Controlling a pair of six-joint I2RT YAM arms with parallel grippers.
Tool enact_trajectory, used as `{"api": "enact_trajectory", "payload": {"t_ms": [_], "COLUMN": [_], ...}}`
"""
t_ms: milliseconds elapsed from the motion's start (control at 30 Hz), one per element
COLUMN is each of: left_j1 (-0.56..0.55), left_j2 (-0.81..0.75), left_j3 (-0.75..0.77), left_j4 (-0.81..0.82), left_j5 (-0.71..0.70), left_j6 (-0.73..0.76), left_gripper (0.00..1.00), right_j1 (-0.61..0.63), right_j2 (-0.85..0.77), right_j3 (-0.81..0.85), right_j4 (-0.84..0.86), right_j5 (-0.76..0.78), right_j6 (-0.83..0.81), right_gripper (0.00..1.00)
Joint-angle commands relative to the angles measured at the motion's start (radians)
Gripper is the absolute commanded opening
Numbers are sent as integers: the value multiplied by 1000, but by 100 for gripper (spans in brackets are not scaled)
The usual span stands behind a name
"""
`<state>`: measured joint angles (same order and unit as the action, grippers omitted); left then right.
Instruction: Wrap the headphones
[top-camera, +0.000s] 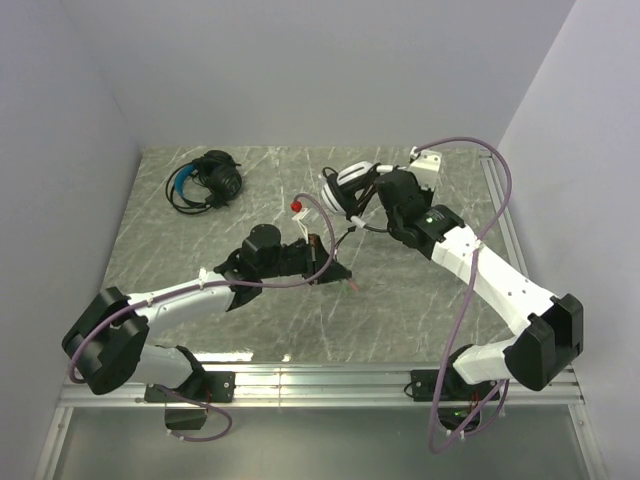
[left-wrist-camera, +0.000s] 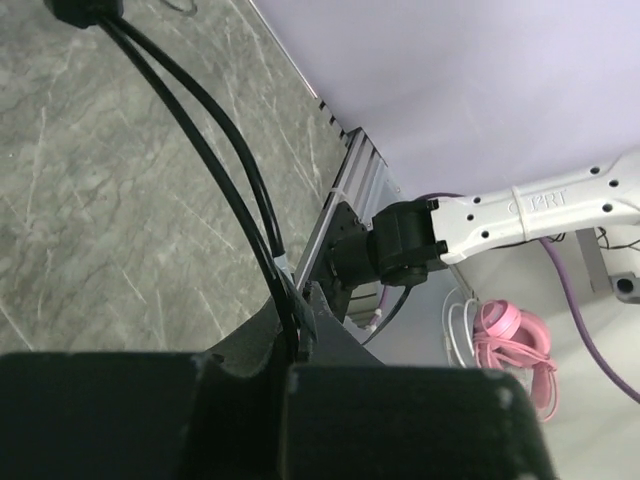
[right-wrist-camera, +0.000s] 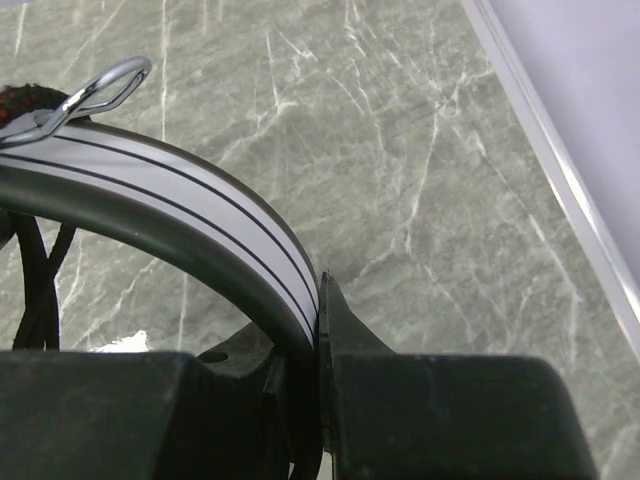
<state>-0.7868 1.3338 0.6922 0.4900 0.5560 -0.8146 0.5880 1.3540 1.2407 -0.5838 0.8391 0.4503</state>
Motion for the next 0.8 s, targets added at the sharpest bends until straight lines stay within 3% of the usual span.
{"api": "enact_trajectory", "payload": {"t_ms": [0,300,433,600,767], "left_j1": [8,17,5,-57,-123], "left_j2": [-28,18,30,41,80], "left_j3": [43,16,99,211,328], "left_j4": [5,182,30,-201,-428], "left_j5": [21,-79,-206,-501,-741], "left_j6": [-60,-294,-345,-377,-517], "left_gripper": [0,1,1,0,0], "right_j1": [-10,7,15,48,88], "right_j2": [-6,-33,-23,-21,7], "right_j3": [-21,-219,-245,-262,-231], "right_j4": [165,255,234,233,148], "right_j5": [38,15,-4,-28,-9], "right_j6": [74,255,352,418,508], "right_gripper": [0,0,0,0,0]}}
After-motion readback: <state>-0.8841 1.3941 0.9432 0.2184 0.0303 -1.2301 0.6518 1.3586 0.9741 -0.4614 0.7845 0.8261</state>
